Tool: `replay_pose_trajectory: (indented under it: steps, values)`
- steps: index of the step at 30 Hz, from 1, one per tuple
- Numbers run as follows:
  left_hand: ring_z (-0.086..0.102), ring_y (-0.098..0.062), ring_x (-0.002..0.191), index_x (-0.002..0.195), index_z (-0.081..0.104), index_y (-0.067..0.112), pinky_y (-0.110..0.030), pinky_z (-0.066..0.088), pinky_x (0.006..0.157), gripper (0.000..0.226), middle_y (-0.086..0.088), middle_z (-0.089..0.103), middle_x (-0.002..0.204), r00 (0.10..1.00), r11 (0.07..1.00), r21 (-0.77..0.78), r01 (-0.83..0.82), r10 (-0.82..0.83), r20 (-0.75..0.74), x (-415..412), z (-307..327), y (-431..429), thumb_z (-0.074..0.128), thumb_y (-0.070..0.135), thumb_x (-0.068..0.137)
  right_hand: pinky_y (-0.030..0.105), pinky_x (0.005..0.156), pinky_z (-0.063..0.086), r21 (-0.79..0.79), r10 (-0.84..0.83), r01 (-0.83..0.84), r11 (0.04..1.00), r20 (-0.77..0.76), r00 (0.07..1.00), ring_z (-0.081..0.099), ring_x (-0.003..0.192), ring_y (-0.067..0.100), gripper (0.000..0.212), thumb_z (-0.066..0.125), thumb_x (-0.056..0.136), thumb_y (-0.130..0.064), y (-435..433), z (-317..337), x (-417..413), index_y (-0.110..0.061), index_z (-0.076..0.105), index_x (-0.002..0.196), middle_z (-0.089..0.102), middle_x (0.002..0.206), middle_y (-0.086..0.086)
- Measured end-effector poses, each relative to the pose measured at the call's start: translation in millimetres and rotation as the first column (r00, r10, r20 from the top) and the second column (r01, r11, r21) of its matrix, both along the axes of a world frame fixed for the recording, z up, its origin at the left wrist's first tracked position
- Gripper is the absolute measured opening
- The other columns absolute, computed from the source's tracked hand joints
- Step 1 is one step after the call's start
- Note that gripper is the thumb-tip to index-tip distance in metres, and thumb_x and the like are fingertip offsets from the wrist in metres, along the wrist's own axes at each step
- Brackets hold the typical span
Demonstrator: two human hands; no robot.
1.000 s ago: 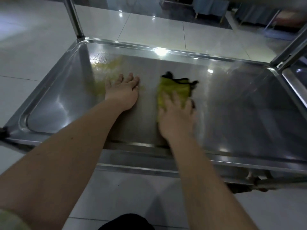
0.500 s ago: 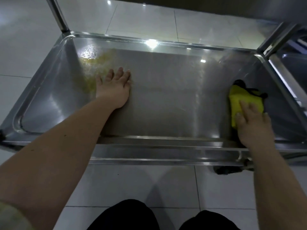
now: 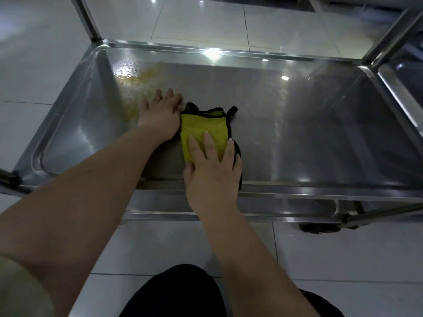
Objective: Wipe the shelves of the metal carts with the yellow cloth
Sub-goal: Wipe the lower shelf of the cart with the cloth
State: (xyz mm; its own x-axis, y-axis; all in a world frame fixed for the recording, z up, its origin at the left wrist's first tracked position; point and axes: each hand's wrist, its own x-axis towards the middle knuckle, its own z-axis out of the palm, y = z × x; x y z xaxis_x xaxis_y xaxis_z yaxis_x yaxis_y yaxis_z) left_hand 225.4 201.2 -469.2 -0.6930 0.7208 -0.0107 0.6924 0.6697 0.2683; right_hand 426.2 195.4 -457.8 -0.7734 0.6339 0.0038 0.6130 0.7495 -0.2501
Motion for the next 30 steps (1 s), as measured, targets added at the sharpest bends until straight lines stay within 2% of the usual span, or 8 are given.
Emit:
replay_pose_trajectory:
  steps: [3,6,10,14,17,20,24,30]
  values:
    - [-0.003,-0.023,0.149,0.151,0.027,0.024,-0.044,-0.007,0.118,0.048,-0.001,0.011,0.162,0.993,0.989,0.149,0.021,-0.039,0.115,-9,7,-21,0.032,0.023,0.103,0.062,0.114,-0.01,0.001,0.011,-0.011,1.0,0.009,1.0,-0.008,0.146,0.039,0.056,0.027,0.1,-0.049,9,-2,5,-0.042,0.01,0.152,0.0,0.163,-0.007]
    - [-0.001,-0.024,0.149,0.151,0.029,0.024,-0.045,-0.009,0.116,0.049,-0.002,0.014,0.161,0.998,0.983,0.182,0.004,-0.016,0.063,-10,5,-57,0.035,0.025,0.103,0.069,0.108,-0.015,0.0,0.074,-0.074,0.997,0.018,0.997,-0.012,0.147,0.038,0.055,0.028,0.099,-0.05,17,-2,3,-0.041,0.013,0.151,0.002,0.163,-0.006]
    - [0.002,-0.025,0.149,0.15,0.028,0.03,-0.054,-0.009,0.114,0.048,-0.001,0.016,0.161,0.999,1.0,0.028,-0.007,0.008,-0.039,-2,4,-85,0.027,0.037,0.103,0.071,0.107,-0.014,-0.012,0.15,-0.15,0.989,0.038,0.988,-0.018,0.146,0.038,0.057,0.028,0.098,-0.047,26,2,-13,-0.036,0.011,0.152,-0.003,0.163,-0.005]
    - [-0.005,-0.023,0.149,0.153,0.014,0.036,-0.055,-0.013,0.113,0.052,0.006,0.007,0.162,0.993,0.994,-0.075,-0.082,0.075,-0.094,-1,10,-89,0.019,0.044,0.102,0.07,0.108,-0.011,-0.033,0.173,-0.171,0.985,0.077,0.982,-0.022,0.143,0.042,0.06,0.024,0.1,-0.045,27,6,-37,-0.031,0.002,0.154,-0.011,0.163,0.0]
    - [-0.01,-0.021,0.149,0.152,0.005,0.041,-0.055,-0.015,0.113,0.052,0.009,0.001,0.162,0.977,0.978,-0.081,-0.19,0.181,-0.108,4,13,-93,0.017,0.045,0.101,0.073,0.105,-0.011,-0.065,0.173,-0.168,0.984,0.09,0.981,-0.026,0.142,0.043,0.062,0.025,0.1,-0.046,28,7,-47,-0.031,-0.001,0.154,-0.014,0.162,0.001]
    - [-0.011,-0.021,0.148,0.152,0.004,0.042,-0.054,-0.015,0.115,0.051,0.009,0.002,0.162,0.962,0.959,-0.101,-0.266,0.256,-0.101,14,15,-101,0.016,0.044,0.103,0.074,0.103,-0.016,-0.065,0.151,-0.147,0.987,0.054,0.987,-0.025,0.142,0.043,0.06,0.024,0.099,-0.048,29,5,-41,-0.035,0.0,0.153,-0.014,0.162,-0.003]
    - [-0.011,-0.02,0.148,0.152,0.004,0.042,-0.054,-0.011,0.116,0.051,0.009,0.003,0.163,0.958,0.945,-0.161,-0.285,0.273,-0.093,13,21,-120,0.017,0.045,0.102,0.067,0.111,-0.009,-0.059,0.163,-0.16,0.985,0.059,0.985,-0.021,0.143,0.044,0.06,0.02,0.1,-0.049,30,4,-36,-0.038,-0.007,0.153,-0.015,0.162,-0.005]
    - [-0.012,-0.017,0.148,0.15,0.008,0.045,-0.053,-0.012,0.114,0.051,0.012,0.003,0.162,0.947,0.938,-0.14,-0.317,0.306,-0.093,-26,24,-154,0.015,0.05,0.1,0.066,0.113,-0.002,-0.018,0.153,-0.152,0.988,0.07,0.986,-0.012,0.145,0.044,0.059,0.02,0.099,-0.049,24,2,-51,-0.038,-0.003,0.153,-0.006,0.163,-0.004]
